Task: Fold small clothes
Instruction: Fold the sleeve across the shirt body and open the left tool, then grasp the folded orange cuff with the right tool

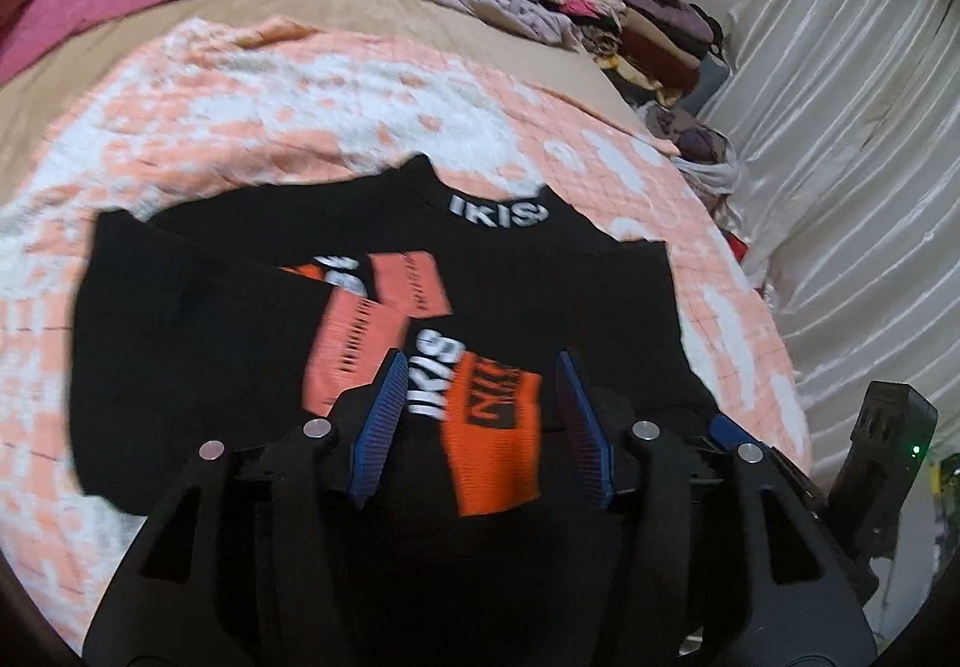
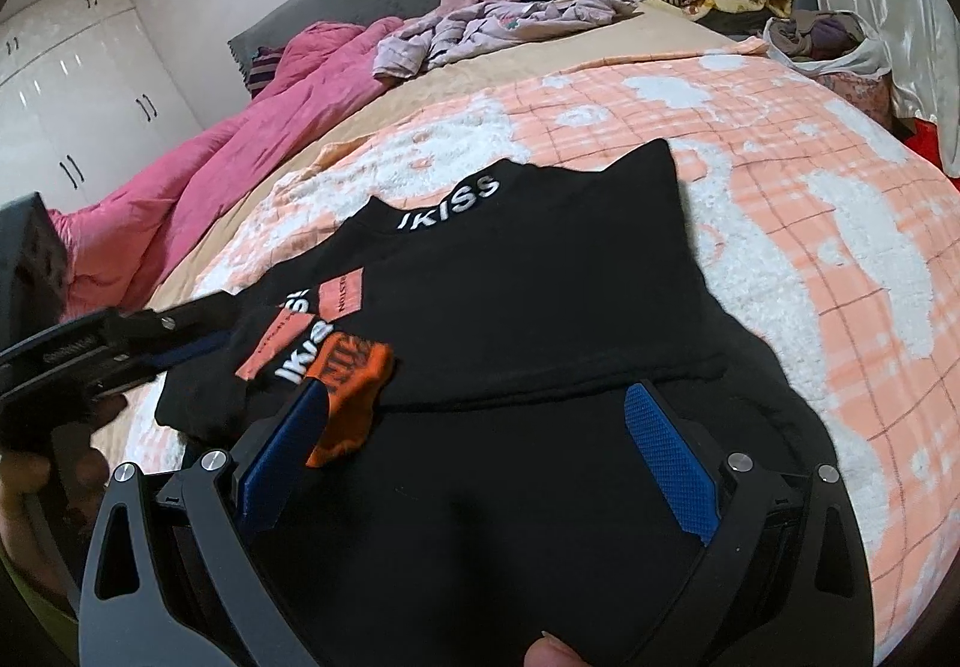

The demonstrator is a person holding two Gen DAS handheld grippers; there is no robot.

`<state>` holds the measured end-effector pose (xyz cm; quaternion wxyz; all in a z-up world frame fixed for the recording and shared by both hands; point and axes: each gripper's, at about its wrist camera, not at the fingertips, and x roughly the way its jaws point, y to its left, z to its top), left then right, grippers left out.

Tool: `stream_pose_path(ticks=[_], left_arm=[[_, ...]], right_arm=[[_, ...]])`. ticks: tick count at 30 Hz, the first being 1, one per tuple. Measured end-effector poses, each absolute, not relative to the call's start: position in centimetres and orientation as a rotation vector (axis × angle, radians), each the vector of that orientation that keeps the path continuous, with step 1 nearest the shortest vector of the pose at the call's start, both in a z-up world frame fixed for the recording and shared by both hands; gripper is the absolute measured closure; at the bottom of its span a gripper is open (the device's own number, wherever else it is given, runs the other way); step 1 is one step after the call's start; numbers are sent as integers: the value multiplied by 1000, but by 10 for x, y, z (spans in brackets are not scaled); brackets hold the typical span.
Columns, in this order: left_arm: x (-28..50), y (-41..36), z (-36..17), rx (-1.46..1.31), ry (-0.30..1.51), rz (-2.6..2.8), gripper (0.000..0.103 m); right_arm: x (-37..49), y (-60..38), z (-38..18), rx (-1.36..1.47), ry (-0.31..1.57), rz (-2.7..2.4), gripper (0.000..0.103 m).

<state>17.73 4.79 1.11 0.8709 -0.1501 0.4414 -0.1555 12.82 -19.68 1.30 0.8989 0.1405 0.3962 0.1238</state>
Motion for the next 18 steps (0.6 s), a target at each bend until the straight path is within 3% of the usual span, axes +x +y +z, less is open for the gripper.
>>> stream_pose_path(ticks=[4, 9, 16, 18], left_arm=[[169, 66, 15, -235, 893, -217, 45], [158, 88, 20, -162, 848, -73, 14], [152, 109, 20, -176, 837, -26, 10], [149, 113, 19, -184, 836, -25, 10]], right_arm=[[131, -176, 10, 263, 840, 306, 4], [136, -146, 4, 249, 876, 385, 5], [144, -119, -14, 279, 959, 435, 6], [146, -115, -17, 286, 969, 440, 19]])
